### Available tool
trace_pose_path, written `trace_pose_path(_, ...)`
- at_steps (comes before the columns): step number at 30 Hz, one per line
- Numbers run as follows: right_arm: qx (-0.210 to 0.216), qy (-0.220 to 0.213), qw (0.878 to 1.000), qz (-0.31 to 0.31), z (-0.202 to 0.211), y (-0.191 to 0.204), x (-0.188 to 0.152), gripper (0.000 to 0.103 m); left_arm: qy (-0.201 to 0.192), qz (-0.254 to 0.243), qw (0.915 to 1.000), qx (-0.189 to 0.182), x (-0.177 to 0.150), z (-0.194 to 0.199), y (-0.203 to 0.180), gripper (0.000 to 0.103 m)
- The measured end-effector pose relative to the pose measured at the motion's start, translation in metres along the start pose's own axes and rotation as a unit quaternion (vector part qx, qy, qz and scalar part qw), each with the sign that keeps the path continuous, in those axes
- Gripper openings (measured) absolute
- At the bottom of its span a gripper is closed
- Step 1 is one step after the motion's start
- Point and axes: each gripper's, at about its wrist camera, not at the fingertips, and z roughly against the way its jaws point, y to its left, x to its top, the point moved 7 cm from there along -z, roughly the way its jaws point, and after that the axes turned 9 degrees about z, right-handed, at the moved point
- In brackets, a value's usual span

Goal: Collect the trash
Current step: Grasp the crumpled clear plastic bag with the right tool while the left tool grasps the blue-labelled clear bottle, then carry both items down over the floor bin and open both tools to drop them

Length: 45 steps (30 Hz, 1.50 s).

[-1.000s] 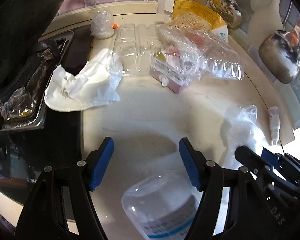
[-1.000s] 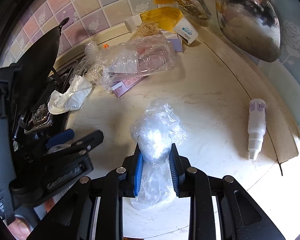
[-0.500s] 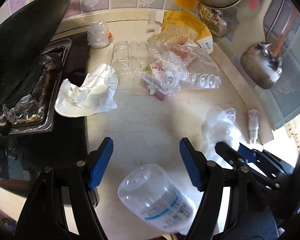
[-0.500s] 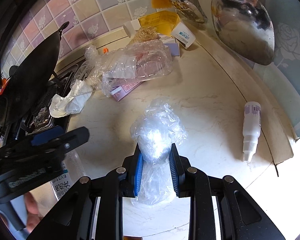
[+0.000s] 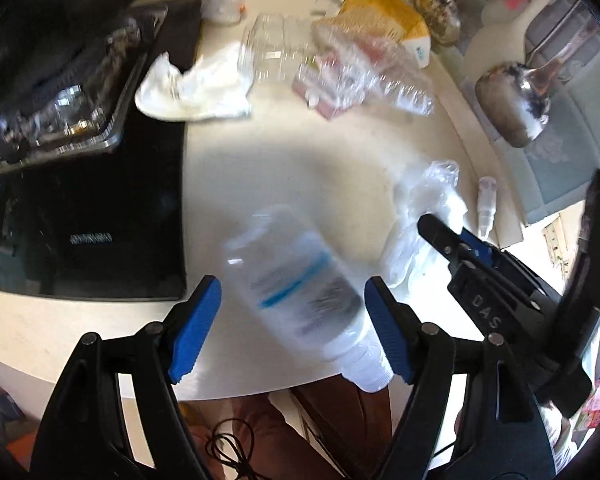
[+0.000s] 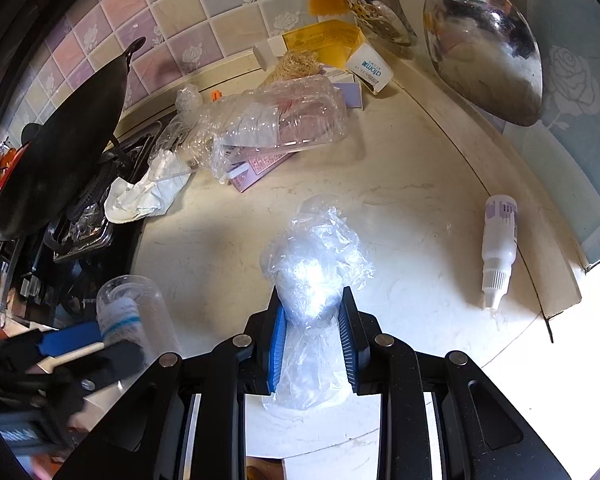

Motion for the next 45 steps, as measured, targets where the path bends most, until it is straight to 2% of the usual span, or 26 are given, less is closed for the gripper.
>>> trace_pose_path(4,-0.002,0.001,1.0,0.007,0.001,0.002,-0.002,0.024,0.016,0.005,0.9999,-0.003,-0.007,-0.018,-0.003,0.072)
trace_pose_path(7,-0.004,-0.001,1.0,0.012,0.004,0.003,-0.005,0.024,0.019,0.01,0.9998,-0.006,-0.011,-0.023,-0.003,0.057)
trace_pose_path(13,-0.007,-0.006,1.0,0.016,0.014,0.005,-0.009,0.024,0.001,-0.002,1.0,-0.006,-0.015,-0.016,-0.001,0.056)
trace_pose_path(18,-0.007,-0.015,1.0,0.017,0.028,0.012,-0.011,0.024,-0.029,-0.047,0.9984,0.007,-0.021,0.007,-0.004,0.056)
trace_pose_path(27,-0.022,-0.033,0.999,0.012,0.07,0.038,-0.028,0.024,-0.069,-0.091,0.9935,-0.004,-0.028,0.06,0.016,0.056)
trace_pose_path(34,-0.052,-0.042,0.998,-0.012,0.113,0.076,-0.07,0.024,-0.082,-0.133,0.9874,-0.023,-0.054,0.097,0.047,0.056)
trace_pose_path(38,-0.06,-0.041,0.997,-0.033,0.128,0.11,-0.109,0.024,-0.088,-0.162,0.9823,-0.033,-0.078,0.113,0.07,0.056)
trace_pose_path(45,-0.061,-0.013,0.996,-0.058,0.128,0.167,-0.182,0.024,-0.074,-0.203,0.9754,-0.043,-0.132,0.117,0.114,0.056)
